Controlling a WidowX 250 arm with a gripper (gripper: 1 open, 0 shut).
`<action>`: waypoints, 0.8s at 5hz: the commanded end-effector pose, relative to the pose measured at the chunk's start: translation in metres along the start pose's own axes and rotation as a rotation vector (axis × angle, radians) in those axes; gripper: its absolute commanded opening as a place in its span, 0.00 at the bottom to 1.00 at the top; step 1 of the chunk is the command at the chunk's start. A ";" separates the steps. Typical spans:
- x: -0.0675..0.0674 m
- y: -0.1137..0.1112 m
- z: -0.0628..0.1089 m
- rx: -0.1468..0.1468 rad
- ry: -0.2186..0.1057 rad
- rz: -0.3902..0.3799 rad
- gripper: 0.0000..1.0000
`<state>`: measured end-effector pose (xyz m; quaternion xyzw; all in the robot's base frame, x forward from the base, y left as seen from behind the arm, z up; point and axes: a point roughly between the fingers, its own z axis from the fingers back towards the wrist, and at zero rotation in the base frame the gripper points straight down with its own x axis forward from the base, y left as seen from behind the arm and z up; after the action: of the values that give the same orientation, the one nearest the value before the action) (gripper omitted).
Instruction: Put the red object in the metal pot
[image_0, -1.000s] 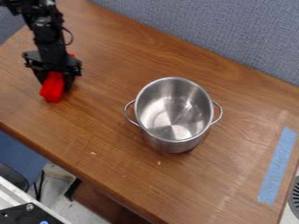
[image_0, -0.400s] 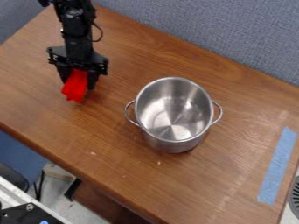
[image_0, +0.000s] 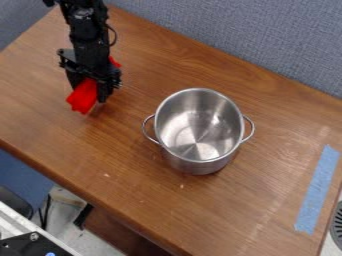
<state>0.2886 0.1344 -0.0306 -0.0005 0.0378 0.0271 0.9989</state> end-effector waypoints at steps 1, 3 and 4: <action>0.026 0.009 0.021 -0.021 -0.029 0.231 0.00; 0.020 -0.013 0.030 -0.049 -0.034 0.400 0.00; 0.022 -0.049 0.028 -0.060 -0.033 0.312 0.00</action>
<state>0.3036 0.0831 -0.0344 -0.0283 0.0667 0.1787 0.9812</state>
